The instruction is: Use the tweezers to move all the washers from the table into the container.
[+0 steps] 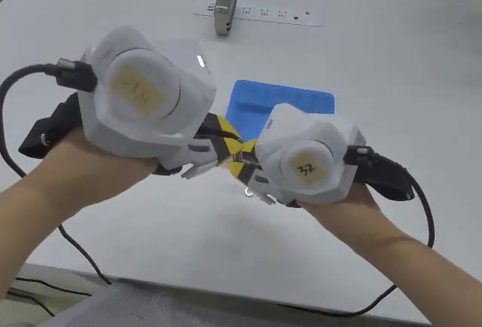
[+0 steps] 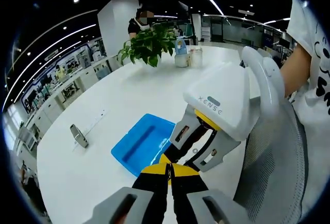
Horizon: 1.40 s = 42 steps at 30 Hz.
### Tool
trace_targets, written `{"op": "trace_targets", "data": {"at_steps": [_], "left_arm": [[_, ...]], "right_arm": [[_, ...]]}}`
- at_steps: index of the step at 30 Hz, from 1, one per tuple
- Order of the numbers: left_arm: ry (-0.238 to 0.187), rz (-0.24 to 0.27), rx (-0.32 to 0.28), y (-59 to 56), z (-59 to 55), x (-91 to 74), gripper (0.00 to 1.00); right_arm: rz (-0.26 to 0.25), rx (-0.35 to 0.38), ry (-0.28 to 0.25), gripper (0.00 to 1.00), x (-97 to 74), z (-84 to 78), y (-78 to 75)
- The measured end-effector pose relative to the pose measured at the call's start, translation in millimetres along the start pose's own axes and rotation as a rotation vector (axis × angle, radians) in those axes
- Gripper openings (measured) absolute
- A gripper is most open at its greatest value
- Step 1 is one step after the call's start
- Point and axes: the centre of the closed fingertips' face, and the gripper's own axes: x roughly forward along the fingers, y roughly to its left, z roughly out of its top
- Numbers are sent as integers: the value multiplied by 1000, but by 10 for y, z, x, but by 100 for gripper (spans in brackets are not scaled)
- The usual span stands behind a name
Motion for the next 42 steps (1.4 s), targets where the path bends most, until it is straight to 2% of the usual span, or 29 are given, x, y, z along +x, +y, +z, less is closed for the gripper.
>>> {"op": "trace_targets", "data": {"at_steps": [7,13,20,27,28,29,33,37,42], "left_arm": [[-47,49,48,159,254,-62,0],[-74,84,66,278,330,16,0],[-103,106,18,400,239,161,0],[-79,130,25,448,95,364,0],[-72,132,26,452,75,388,0],[-39,135,47,455,21,423,0],[-16,135,58,465,-32,534,0],[-2,137,72,510,-38,597,0],[-1,132,53,569,-32,641,0]], "right_arm": [[-63,-22,-26,4,-95,171,-262],[-111,-27,-25,4,-69,184,-460],[-134,-28,5,4,83,67,-571],[-148,1,35,4,254,-112,-623],[-148,6,40,4,275,-137,-626],[-145,7,53,4,309,-185,-622],[-139,42,76,4,404,-264,-618],[-146,95,67,4,451,-291,-670],[-136,176,54,5,483,-313,-715]]}}
